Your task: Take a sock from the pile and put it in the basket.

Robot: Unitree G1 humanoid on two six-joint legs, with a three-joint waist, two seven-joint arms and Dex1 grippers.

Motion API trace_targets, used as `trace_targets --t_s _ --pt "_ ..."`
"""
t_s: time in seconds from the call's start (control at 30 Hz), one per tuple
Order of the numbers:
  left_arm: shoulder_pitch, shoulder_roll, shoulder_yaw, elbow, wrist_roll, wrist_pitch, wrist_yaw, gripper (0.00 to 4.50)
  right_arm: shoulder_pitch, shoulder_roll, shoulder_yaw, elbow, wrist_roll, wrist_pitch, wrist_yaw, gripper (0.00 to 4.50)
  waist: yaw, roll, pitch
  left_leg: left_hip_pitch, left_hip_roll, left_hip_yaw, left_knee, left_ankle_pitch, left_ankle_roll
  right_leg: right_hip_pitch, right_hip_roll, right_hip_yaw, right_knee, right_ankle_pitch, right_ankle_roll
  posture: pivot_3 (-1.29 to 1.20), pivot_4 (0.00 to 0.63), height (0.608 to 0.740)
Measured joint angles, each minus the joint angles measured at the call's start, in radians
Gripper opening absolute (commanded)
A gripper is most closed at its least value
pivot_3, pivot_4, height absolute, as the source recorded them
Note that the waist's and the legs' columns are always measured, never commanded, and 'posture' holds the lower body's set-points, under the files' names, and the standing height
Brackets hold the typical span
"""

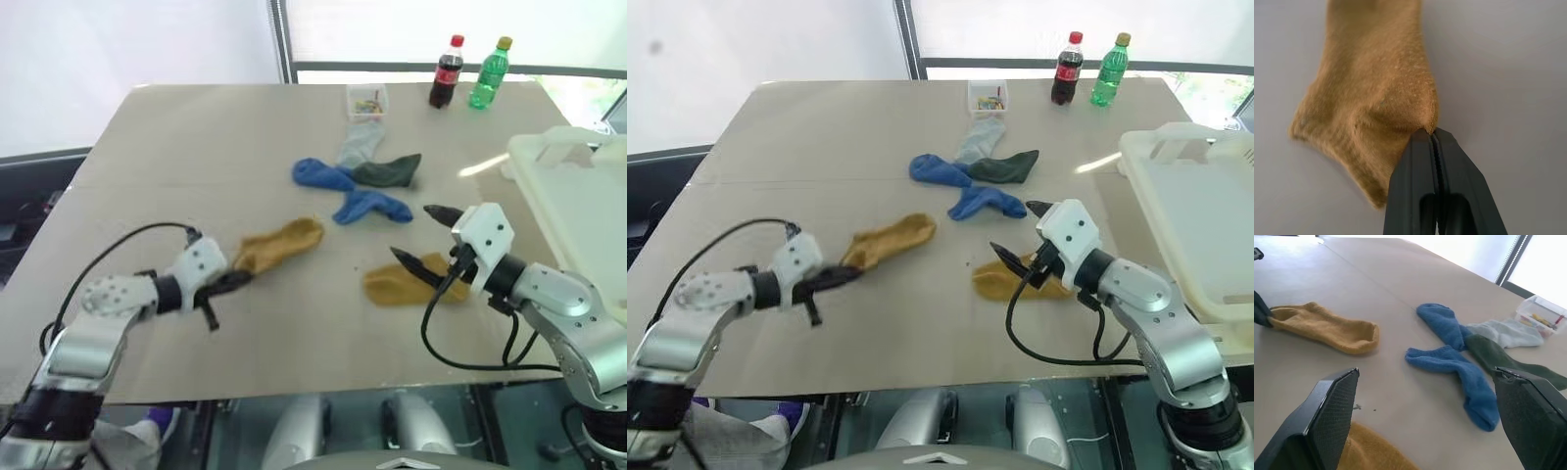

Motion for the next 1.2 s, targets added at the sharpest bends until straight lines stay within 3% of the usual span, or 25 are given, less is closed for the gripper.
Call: trace_targets --t_s 0.07,0.1,0.13,0.2,0.27,0.33,0.47,0.73,1.0,1.1,1.2 --pt "0.003 0.016 0.01 -0.037 -0.03 0.03 -0.02 0.01 0.0 0.0 0.004 0.004 0.0 -0.005 0.004 4.5 -0.001 0.001 0.0 0.0 0.0 0.0 -0.001 0.0 0.0 0.0 0.0 0.001 0.0 0.0 0.0 0.0 0.15 0.74" --pt "0.002 0.022 0.013 -0.054 -0.049 0.06 -0.024 0.57 0.0 0.001 0.008 0.01 -0.001 -0.009 0.007 4.5 -0.002 0.001 0.0 0.001 0.0 0.0 -0.001 0.0 0.0 0.0 0.0 0.001 0.0 0.0 0.0 0.0 0.15 0.74" --pt "0.002 0.022 0.012 -0.06 -0.062 0.084 -0.026 0.78 0.0 0.001 0.011 0.016 -0.002 -0.013 0.01 4.5 -0.004 0.002 0.0 0.001 0.0 0.0 -0.001 0.0 0.0 0.0 0.0 0.001 0.0 0.0 0.0 0.0 0.15 0.74" --pt "-0.006 0.012 0.012 -0.068 -0.116 0.18 -0.012 1.82 0.0 0.001 0.015 0.024 -0.008 -0.021 0.018 4.5 -0.006 0.002 0.0 0.001 0.0 0.0 -0.002 0.0 0.0 0.0 0.001 0.001 0.0 0.0 0.0 0.0 0.15 0.74" --pt "-0.024 -0.007 0.027 -0.068 -0.175 0.261 0.011 2.52 0.001 0.0 0.017 0.025 -0.01 -0.022 0.023 4.5 -0.007 0.002 0.0 0.001 0.0 0.0 -0.002 0.0 0.0 0.0 0.001 0.001 0.0 0.0 0.0 0.0 0.15 0.74" --pt "-0.071 -0.025 0.102 -0.045 -0.282 0.405 0.046 2.52 0.002 0.0 0.023 0.026 -0.013 -0.028 0.026 4.5 -0.007 0.0 0.0 0.001 0.001 0.0 -0.002 0.0 0.0 0.0 0.002 0.0 0.0 0.0 0.0 0.0 0.15 0.74" --pt "-0.12 -0.024 0.18 0.027 -0.357 0.545 0.107 2.52 0.006 -0.01 0.025 0.026 -0.024 -0.04 0.029 4.5 -0.009 0.001 0.0 0.002 0.0 0.0 -0.002 0.0 0.0 0.0 0.002 0.001 0.001 0.0 0.0 0.0 0.15 0.74" --pt "-0.161 -0.07 0.07 0.005 -0.288 0.656 0.314 2.52 0.027 -0.007 0.03 0.025 -0.04 -0.044 0.021 4.5 -0.005 0.001 0.0 0.001 0.0 0.0 -0.002 0.0 0.0 0.0 0.002 0.002 0.0 0.0 0.0 0.0 0.15 0.74" --pt "-0.092 -0.087 0.081 -0.067 -0.242 0.648 0.4 2.52 0.056 -0.018 0.009 -0.006 -0.034 -0.039 0.022 4.5 -0.009 0.004 -0.002 0.004 0.001 0.002 -0.004 0.0 -0.001 0.0 0.002 0.004 0.001 0.0 0.0 0.0 0.15 0.74" --pt "-0.112 -0.15 0.088 -0.055 -0.252 0.661 0.42 1.72 0.058 -0.021 -0.003 -0.01 -0.029 -0.035 0.022 4.5 -0.006 0.007 -0.004 0.004 0.0 0.002 -0.003 0.0 -0.001 0.0 0.001 0.004 0.001 0.0 0.0 0.0 0.15 0.74" --pt "-0.132 -0.196 0.085 -0.042 -0.277 0.682 0.419 0.32 0.057 -0.021 -0.003 -0.012 -0.017 -0.027 0.023 4.5 0.002 0.008 -0.005 0.004 0.0 0.001 -0.003 0.0 -0.001 0.001 0.001 0.002 0.0 0.0 0.0 0.0 0.15 0.74"
